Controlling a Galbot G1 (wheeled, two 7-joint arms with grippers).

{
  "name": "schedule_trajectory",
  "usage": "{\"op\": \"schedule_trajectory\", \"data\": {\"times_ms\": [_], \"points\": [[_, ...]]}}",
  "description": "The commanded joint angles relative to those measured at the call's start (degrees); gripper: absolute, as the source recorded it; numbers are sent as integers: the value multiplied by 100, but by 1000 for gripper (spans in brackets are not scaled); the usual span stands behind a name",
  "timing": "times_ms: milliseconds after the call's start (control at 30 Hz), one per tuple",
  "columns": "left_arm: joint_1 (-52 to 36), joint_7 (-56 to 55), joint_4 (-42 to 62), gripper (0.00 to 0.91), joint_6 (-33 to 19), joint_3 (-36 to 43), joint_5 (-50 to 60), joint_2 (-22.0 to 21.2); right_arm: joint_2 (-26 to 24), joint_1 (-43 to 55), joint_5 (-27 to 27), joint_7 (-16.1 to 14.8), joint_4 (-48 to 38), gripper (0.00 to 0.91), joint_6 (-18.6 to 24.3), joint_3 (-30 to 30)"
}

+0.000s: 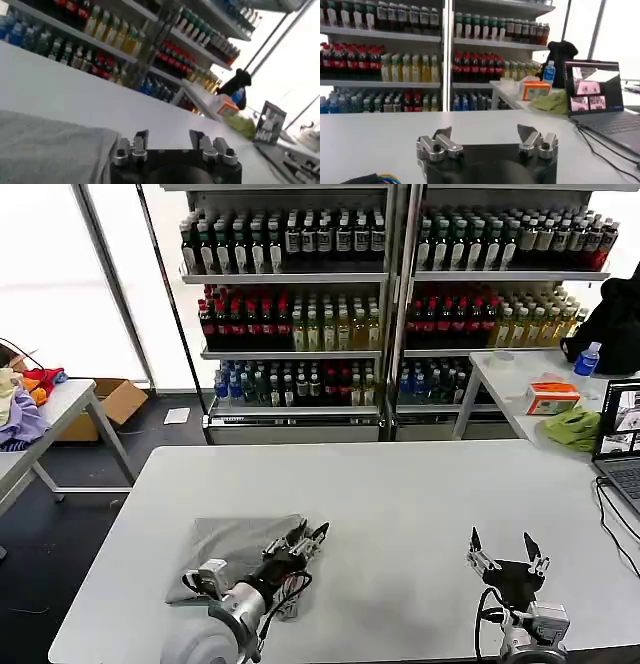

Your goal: Fold and organize the clothes.

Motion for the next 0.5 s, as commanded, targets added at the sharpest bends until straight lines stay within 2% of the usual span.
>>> {"op": "schedule_trajectory", "data": {"times_ms": [33,200,500], "points": [[194,-937,-335,907,-22,-1474,-266,825,-168,192,41,-15,-37,907,-19,-97],[470,-342,74,907,-76,-2005,634,1114,-228,340,142,-24,-111,907,-47,-173],[642,-107,589,907,-275,-1958,1151,884,-235,485,154,-35,-231,907,-54,-301]]}}
